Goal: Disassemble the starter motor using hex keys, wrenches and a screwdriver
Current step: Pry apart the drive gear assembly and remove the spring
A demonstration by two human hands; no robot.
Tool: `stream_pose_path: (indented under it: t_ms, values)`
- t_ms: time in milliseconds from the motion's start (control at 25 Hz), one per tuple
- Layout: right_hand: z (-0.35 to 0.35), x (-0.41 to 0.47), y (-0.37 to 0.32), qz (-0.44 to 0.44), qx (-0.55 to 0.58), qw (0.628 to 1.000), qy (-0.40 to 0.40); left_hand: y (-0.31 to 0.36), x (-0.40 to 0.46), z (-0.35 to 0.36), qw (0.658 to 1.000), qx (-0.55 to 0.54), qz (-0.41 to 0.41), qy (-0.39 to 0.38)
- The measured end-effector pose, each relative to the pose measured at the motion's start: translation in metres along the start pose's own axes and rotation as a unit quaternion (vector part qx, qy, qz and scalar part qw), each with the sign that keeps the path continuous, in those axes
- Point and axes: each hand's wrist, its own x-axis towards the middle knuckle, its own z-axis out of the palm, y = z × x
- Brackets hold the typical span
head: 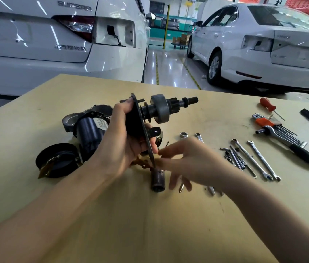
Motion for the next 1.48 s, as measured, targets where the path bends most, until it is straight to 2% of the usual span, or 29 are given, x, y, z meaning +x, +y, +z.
stream_pose_path:
  t_ms: [80, 160, 200, 320, 440, 600, 760, 840, 960, 1000, 1040, 1080, 1120, 1200, 1240, 1360, 1480]
  values:
    - [-0.014, 0.000, 0.005, -0.020, 0.179, 0.984, 0.003, -0.002, 0.000, -0.001, 1.000, 0.001, -0.003, -0.019]
    - [-0.019, 0.003, 0.008, -0.083, 0.370, 0.925, -0.028, -0.005, -0.002, 0.002, 0.999, 0.014, -0.008, -0.047]
    - [-0.017, 0.005, 0.009, -0.109, 0.413, 0.904, -0.019, -0.007, -0.003, 0.003, 0.998, 0.028, -0.015, -0.059]
    - [-0.008, 0.010, 0.010, -0.134, 0.417, 0.898, 0.049, -0.010, -0.010, 0.010, 0.994, 0.054, -0.044, -0.087]
    - [-0.014, 0.010, 0.011, -0.133, 0.427, 0.888, 0.108, -0.007, -0.012, 0.013, 0.994, 0.023, -0.066, -0.082]
    - [-0.019, 0.008, 0.009, -0.128, 0.415, 0.891, 0.134, -0.005, -0.013, 0.016, 0.993, 0.000, -0.076, -0.086]
    - [-0.017, 0.006, 0.008, -0.094, 0.406, 0.897, 0.149, -0.008, -0.012, 0.017, 0.992, 0.022, -0.079, -0.098]
    - [-0.019, 0.009, 0.007, -0.068, 0.400, 0.899, 0.166, -0.011, -0.010, 0.012, 0.986, 0.060, -0.067, -0.138]
    - [-0.030, 0.020, 0.007, -0.007, 0.413, 0.888, 0.202, -0.012, -0.006, 0.005, 0.983, 0.023, -0.051, -0.176]
    - [-0.036, 0.024, 0.006, 0.008, 0.419, 0.882, 0.215, -0.012, -0.006, 0.002, 0.984, 0.031, -0.016, -0.174]
    - [-0.042, 0.028, 0.005, 0.017, 0.420, 0.878, 0.230, -0.013, -0.007, 0.000, 0.982, 0.092, 0.046, -0.161]
    - [-0.047, 0.033, 0.005, 0.024, 0.419, 0.874, 0.244, -0.014, -0.009, -0.002, 0.961, 0.208, 0.122, -0.138]
    - [-0.051, 0.038, 0.005, 0.031, 0.418, 0.872, 0.254, -0.016, -0.011, -0.002, 0.917, 0.340, 0.183, -0.105]
    - [-0.056, 0.046, 0.007, 0.040, 0.422, 0.867, 0.262, -0.024, -0.011, -0.002, 0.811, 0.535, 0.232, -0.053]
    - [-0.056, 0.049, 0.008, 0.043, 0.427, 0.865, 0.261, -0.028, -0.010, -0.001, 0.778, 0.580, 0.237, -0.040]
    - [-0.053, 0.052, 0.015, 0.049, 0.406, 0.866, 0.287, -0.029, -0.007, 0.000, 0.733, 0.639, 0.233, -0.030]
    - [-0.048, 0.053, 0.018, 0.037, 0.366, 0.866, 0.338, -0.027, 0.000, -0.001, 0.629, 0.749, 0.204, -0.047]
